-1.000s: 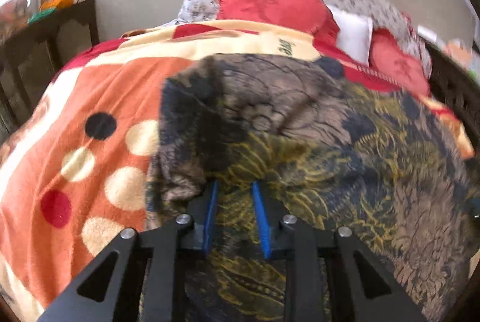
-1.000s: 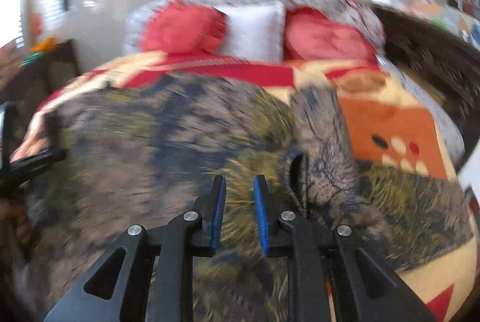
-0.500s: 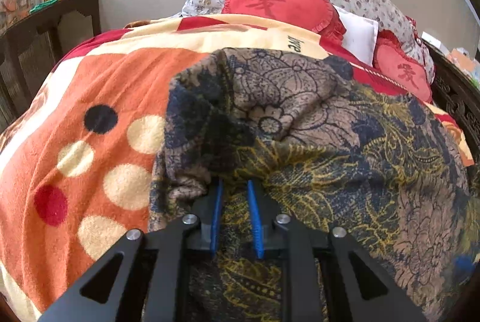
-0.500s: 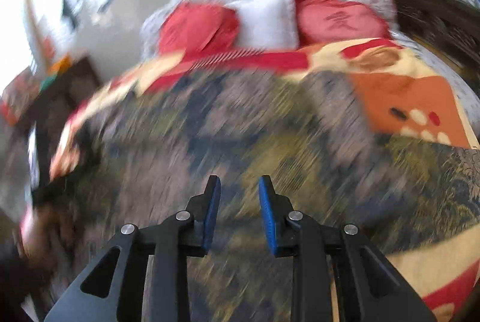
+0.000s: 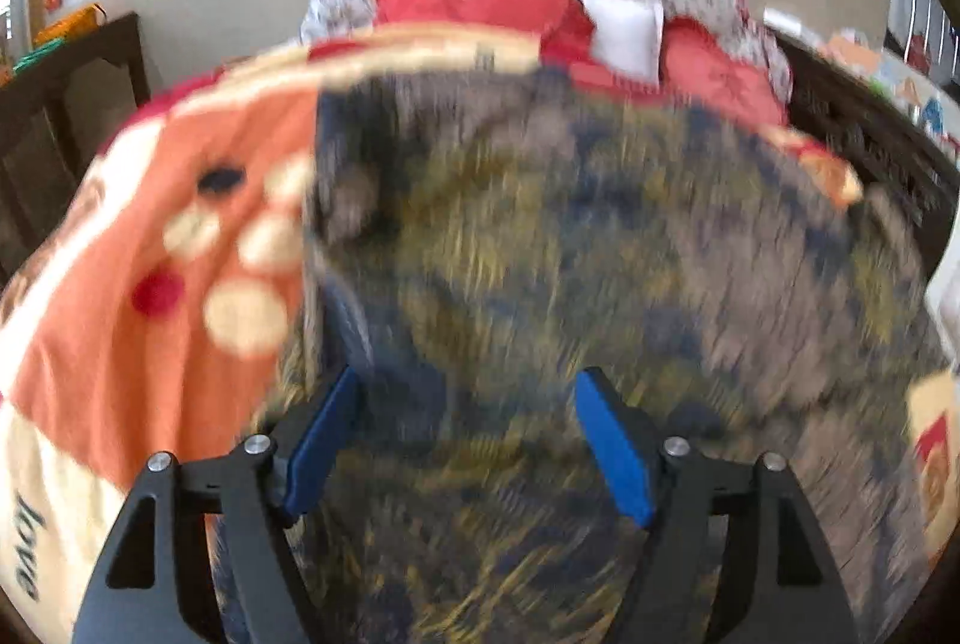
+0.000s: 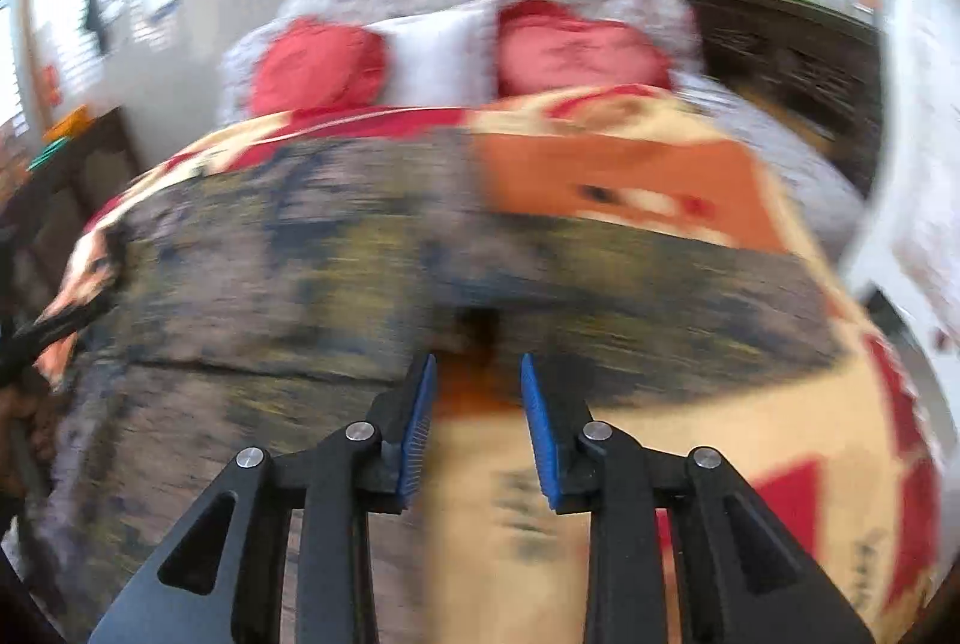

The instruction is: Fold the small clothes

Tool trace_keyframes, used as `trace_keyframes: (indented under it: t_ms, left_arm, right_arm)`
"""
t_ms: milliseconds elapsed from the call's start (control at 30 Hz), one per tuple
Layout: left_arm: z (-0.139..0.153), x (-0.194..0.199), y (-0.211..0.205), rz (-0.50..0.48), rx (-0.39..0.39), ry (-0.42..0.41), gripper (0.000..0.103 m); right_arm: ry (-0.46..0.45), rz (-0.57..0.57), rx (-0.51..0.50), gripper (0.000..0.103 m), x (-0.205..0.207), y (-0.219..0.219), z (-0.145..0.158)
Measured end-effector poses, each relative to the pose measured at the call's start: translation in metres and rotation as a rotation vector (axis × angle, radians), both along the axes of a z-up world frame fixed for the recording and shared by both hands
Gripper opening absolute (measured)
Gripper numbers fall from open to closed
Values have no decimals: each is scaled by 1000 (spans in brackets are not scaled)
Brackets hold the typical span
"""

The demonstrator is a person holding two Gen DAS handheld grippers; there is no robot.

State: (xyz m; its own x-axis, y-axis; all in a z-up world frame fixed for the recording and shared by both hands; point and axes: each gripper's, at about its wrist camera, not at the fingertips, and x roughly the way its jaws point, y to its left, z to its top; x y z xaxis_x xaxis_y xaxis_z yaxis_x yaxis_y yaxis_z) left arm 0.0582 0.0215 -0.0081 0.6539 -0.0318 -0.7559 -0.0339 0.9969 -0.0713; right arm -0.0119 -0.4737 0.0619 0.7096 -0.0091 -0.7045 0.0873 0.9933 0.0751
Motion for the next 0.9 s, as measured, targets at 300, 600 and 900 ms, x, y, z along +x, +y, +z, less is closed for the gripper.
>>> trace_keyframes:
  t_ms: [300, 600, 900]
  left_arm:
    - [-3, 2, 6, -13, -64, 6, 86]
    - [-4, 4, 3, -16, -54, 9, 88]
    - [-4, 3, 5, -17, -68, 4, 88]
  right_arm:
    - [68, -348, 408, 22, -4, -178, -49]
    - [17, -411, 540, 12, 35, -202, -74]
    - [-191, -290, 225, 0, 34, -190, 87]
